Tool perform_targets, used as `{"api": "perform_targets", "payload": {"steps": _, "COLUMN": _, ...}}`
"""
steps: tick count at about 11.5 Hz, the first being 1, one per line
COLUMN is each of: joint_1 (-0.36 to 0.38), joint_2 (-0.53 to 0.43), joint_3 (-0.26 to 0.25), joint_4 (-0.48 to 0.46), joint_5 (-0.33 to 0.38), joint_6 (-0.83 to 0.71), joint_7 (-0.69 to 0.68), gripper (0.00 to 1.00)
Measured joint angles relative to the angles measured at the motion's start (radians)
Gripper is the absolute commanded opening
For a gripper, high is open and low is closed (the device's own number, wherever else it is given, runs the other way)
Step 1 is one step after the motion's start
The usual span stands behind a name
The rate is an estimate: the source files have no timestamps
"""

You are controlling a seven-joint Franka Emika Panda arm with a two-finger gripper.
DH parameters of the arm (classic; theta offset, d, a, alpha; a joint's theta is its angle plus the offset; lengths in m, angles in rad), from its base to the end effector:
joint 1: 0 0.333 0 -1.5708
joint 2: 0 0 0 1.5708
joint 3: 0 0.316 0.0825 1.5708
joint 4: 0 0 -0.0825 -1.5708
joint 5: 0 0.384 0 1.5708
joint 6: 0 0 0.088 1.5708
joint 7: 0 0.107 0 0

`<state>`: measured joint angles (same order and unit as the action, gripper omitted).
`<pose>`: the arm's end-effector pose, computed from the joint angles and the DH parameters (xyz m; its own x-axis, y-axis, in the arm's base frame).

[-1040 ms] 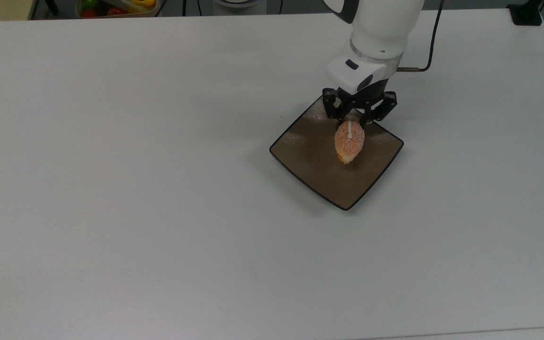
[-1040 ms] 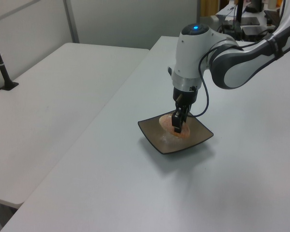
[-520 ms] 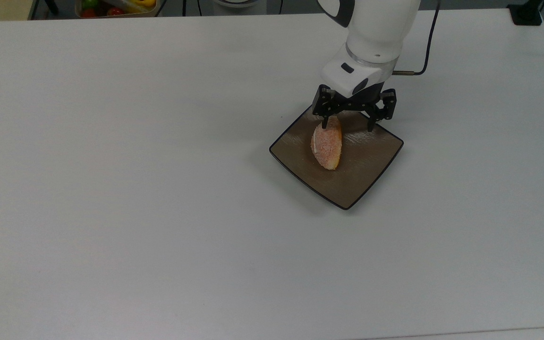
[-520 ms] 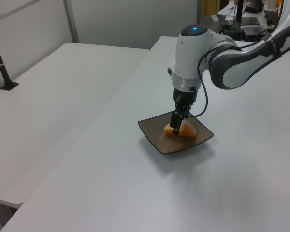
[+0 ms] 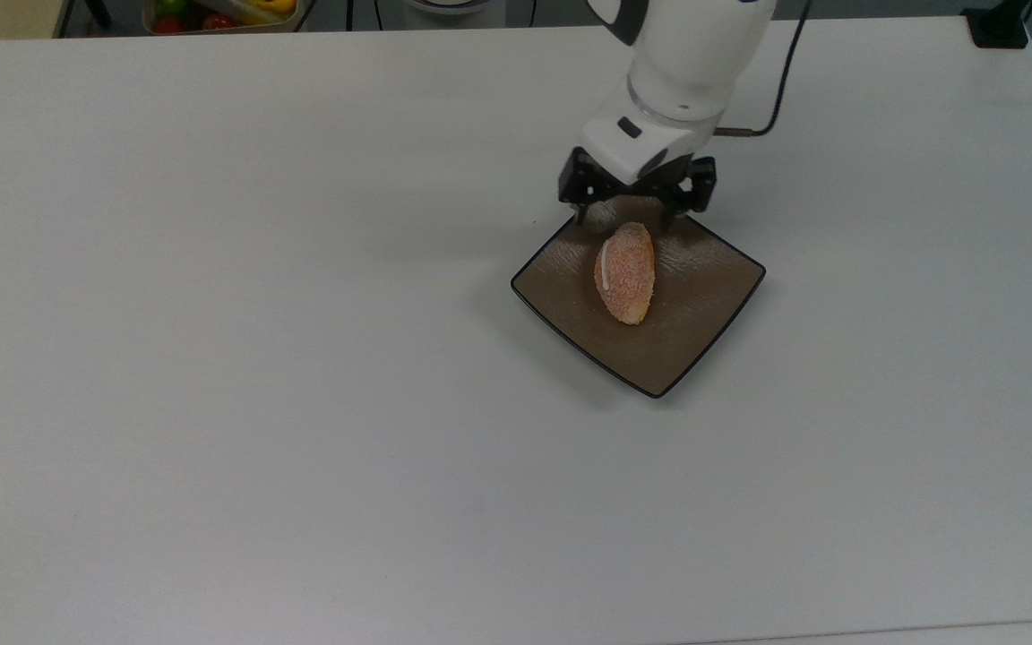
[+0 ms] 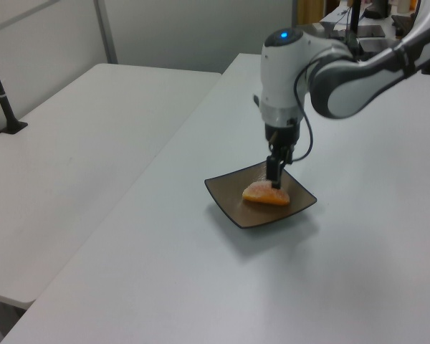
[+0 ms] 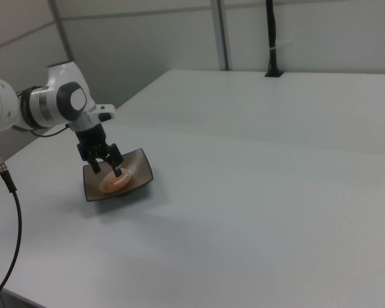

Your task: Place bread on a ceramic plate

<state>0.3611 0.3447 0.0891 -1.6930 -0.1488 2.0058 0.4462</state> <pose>0.5906 0.2698 0.3947 0.9978 0.0648 0.0146 0.0629 -0.9923 0.1068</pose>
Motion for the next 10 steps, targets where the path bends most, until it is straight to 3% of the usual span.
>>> {"api": "perform_targets", "payload": {"steps": 5, "joint_1": -0.039, "joint_2": -0.186, "joint_3": -0.186, "joint_4": 0.001, "joint_5": 0.088, "joint_6": -0.148, "joint_7": -0.166, "gripper": 1.0}}
{"api": "perform_targets", "payload": {"steps": 10, "joint_1": -0.185, "joint_2": -0.278, "joint_3": -0.198, "joint_4": -0.001, "joint_5": 0.146, "joint_6": -0.203, "joint_7": -0.28, "gripper": 1.0}}
